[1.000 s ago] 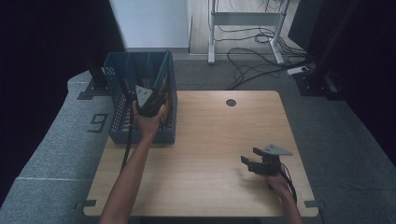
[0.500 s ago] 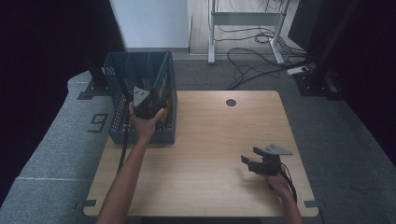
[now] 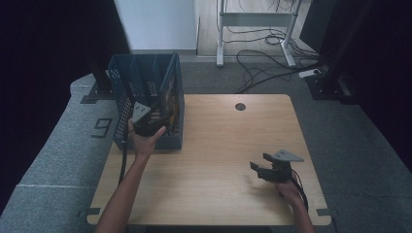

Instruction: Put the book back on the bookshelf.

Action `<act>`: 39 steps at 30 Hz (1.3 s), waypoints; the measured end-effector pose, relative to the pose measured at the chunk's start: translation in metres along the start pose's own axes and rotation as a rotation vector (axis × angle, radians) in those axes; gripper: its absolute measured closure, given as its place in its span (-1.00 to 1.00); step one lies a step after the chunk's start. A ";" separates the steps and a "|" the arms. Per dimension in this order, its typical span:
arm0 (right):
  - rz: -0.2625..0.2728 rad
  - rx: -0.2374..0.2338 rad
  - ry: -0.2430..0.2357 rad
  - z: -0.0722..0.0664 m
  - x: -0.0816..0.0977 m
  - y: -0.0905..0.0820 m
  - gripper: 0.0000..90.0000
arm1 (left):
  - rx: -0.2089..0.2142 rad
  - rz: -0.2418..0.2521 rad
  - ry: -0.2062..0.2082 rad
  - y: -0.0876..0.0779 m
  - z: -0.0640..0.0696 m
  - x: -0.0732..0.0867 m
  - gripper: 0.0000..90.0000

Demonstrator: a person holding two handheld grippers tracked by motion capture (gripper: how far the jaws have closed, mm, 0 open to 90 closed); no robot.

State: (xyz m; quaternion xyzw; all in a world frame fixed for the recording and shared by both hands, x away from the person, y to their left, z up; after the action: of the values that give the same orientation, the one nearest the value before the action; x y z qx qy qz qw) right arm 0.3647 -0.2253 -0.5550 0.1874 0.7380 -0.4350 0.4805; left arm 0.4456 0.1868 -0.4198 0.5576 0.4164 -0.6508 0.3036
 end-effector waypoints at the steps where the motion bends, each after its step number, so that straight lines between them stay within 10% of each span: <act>1: 0.002 0.002 0.000 0.000 0.000 0.000 -0.42 | 0.005 -0.004 0.000 -0.003 0.001 0.001 -0.32; 23: -0.003 0.002 -0.004 -0.001 0.000 0.000 -0.42 | 0.112 -0.065 -0.010 -0.049 0.027 0.044 -0.33; 39: -0.021 0.001 -0.009 -0.003 0.003 0.004 -0.43 | 0.228 -0.199 -0.041 -0.066 0.029 0.096 -0.38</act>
State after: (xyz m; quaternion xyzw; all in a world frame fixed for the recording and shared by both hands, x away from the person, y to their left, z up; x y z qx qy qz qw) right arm 0.3642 -0.2208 -0.5593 0.1780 0.7374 -0.4412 0.4794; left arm 0.3564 0.1986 -0.4994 0.5310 0.3867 -0.7320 0.1809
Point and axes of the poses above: each handheld gripper's, and its own axes: y roughly forward along the jaws, x roughly out of its underside, z roughly to its right, the point moved 4 cm from there along y, roughly forward along the jaws, and after that the axes turned 2 degrees about y, right-handed, at the moved point
